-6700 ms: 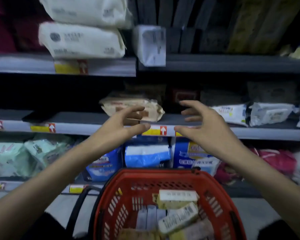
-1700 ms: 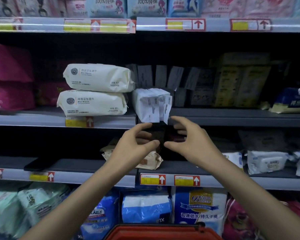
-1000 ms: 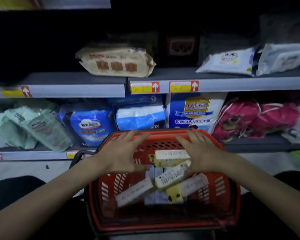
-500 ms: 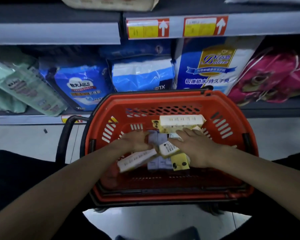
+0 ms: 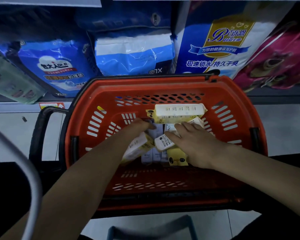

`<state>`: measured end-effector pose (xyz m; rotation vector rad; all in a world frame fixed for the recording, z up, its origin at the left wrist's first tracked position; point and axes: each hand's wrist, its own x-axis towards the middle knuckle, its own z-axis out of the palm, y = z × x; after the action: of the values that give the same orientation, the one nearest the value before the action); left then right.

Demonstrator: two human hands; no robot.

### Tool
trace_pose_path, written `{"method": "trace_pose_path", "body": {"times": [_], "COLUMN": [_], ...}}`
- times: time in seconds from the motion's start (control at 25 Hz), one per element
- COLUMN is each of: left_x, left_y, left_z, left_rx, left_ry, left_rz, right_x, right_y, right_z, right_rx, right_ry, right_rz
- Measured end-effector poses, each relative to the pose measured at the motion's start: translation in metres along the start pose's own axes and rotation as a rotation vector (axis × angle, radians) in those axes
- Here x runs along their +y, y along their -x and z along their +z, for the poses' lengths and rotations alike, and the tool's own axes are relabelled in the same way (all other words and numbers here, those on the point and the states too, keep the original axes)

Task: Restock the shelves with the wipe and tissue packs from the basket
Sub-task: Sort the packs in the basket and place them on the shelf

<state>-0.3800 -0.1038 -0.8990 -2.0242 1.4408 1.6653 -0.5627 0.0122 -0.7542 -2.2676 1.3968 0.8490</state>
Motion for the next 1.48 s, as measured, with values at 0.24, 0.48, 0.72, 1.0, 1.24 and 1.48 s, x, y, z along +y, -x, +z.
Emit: {"method": "trace_pose_path", "body": {"times": [0.24,0.48,0.72,1.0,1.24,1.48], "left_x": [-0.007,-0.009,-0.002,-0.006,0.004,0.032], "left_y": [-0.040,-0.020,0.009,0.052,0.099,0.159], "left_z": [0.000,-0.005,-0.004,-0.023,-0.052,-0.090], "left_rx": [-0.130,0.030,0.119,0.222,0.240,0.074], "left_ry": [0.023,0.015,-0.172,-0.253,-0.180,0.074], "left_rz": [-0.129,-0.064,0.052,0.241,0.407,0.605], "right_x": [0.001,-0.001,-0.002,0.003,0.000,-0.005], "right_y": [0.002,0.003,0.002,-0.003,0.002,0.019], "right_z": [0.005,0.002,-0.010,-0.026,-0.046,-0.057], "right_rx": [0.022,0.008,0.047,0.103,0.151,0.290], "right_ry": [0.008,-0.011,-0.021,-0.175,-0.462,-0.966], "right_rz": [-0.004,0.003,0.014,0.066,0.128,0.043]}}
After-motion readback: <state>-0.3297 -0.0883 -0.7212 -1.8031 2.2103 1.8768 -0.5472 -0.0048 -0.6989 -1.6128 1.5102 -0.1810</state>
